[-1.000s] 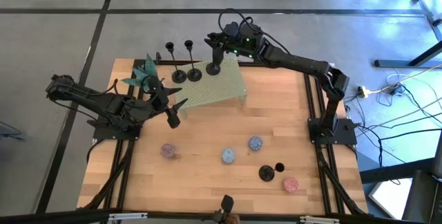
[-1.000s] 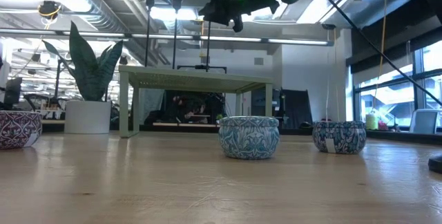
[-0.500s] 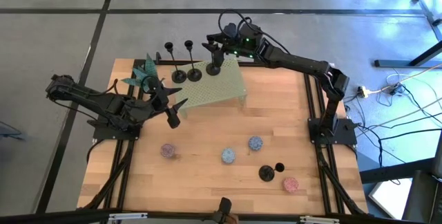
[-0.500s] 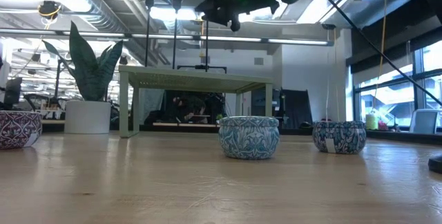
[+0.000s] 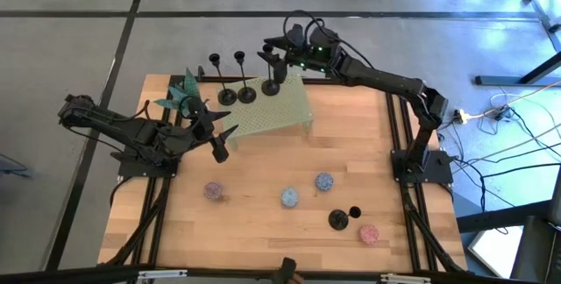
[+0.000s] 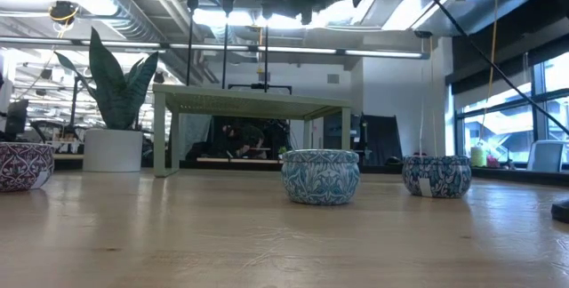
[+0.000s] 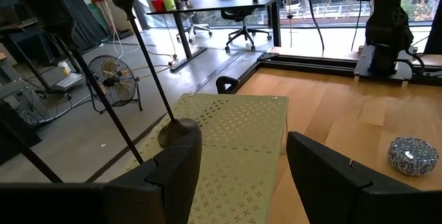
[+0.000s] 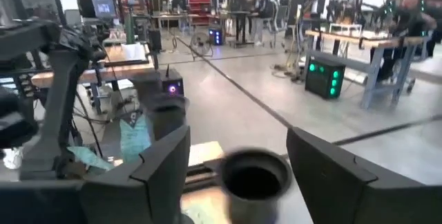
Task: Pick & Place candle stick holders
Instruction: Put the black candle holder on the shelf
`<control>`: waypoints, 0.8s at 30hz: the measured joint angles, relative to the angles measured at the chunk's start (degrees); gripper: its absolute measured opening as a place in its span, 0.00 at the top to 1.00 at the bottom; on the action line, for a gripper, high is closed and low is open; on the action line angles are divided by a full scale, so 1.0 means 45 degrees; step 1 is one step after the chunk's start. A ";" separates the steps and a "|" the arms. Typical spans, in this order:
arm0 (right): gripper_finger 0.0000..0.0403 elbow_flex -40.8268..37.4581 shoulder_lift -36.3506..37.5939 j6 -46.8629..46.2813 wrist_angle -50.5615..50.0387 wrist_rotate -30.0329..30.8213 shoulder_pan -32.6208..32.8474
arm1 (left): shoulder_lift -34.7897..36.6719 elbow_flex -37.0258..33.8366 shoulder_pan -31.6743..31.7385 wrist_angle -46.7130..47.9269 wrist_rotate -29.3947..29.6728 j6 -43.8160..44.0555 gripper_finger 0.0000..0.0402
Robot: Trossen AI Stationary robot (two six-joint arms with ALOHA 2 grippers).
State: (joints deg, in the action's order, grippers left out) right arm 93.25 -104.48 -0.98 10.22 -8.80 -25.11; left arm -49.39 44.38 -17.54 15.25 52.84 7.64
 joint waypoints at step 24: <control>0.39 0.0005 0.5832 0.1946 -1.3658 -0.0199 0.4442 | -0.0056 0.0000 0.0001 0.0352 -0.0675 0.1141 0.48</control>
State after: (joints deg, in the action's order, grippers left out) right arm 93.27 -78.23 7.78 -51.24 -9.69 -5.12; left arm -49.64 44.38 -17.54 16.83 49.80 12.78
